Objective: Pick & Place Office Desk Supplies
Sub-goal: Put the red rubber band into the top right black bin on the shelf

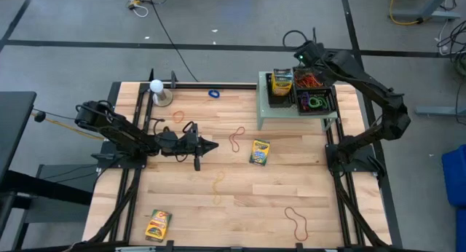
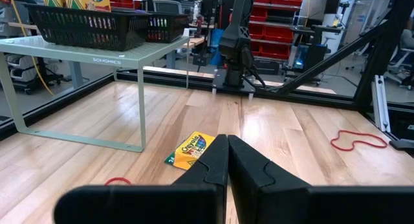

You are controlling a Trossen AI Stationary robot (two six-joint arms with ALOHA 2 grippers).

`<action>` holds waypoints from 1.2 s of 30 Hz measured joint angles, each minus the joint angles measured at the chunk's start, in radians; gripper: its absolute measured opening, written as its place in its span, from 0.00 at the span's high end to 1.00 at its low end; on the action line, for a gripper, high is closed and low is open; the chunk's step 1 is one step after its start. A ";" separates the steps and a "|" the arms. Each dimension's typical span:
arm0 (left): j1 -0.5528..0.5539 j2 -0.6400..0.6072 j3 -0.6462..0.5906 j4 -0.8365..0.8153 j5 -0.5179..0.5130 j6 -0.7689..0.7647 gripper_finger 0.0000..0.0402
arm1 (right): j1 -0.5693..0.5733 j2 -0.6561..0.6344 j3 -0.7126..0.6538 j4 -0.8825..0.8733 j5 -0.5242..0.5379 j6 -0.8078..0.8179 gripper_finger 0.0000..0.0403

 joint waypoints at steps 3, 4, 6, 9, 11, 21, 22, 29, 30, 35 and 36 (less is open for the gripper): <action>0.000 0.000 0.000 0.000 0.000 -0.005 0.97 | -0.018 0.000 -0.084 0.071 -0.029 -0.018 1.00; 0.000 0.000 0.000 0.000 0.000 -0.006 0.97 | -0.023 0.001 -0.103 0.081 -0.039 -0.013 1.00; 0.000 0.000 0.000 0.000 0.000 -0.013 0.97 | -0.030 0.001 -0.126 0.085 -0.047 0.008 0.98; 0.000 0.000 0.000 0.000 0.000 -0.014 0.97 | -0.031 0.001 -0.134 0.078 -0.047 0.020 0.91; 0.000 0.000 0.000 0.000 0.000 -0.014 0.97 | -0.030 -0.003 -0.134 0.072 -0.047 0.021 0.85; 0.000 0.000 0.000 0.001 0.000 -0.029 0.97 | -0.030 -0.053 -0.104 0.064 -0.055 0.039 0.56; 0.000 0.000 0.000 0.000 0.000 -0.028 0.97 | -0.030 -0.056 -0.099 0.066 -0.056 0.041 0.54; 0.000 0.000 0.000 0.000 0.000 -0.028 0.97 | -0.030 -0.063 -0.098 0.067 -0.031 0.038 0.42; 0.000 0.000 0.000 0.000 0.000 -0.028 0.97 | -0.030 -0.066 -0.098 0.068 -0.051 0.023 0.42; 0.000 0.000 0.000 0.000 0.000 -0.021 0.97 | -0.031 -0.075 -0.118 0.115 -0.154 -0.018 0.61; 0.000 0.000 0.000 0.000 0.000 -0.020 0.97 | -0.043 -0.074 -0.134 0.140 -0.196 -0.027 0.68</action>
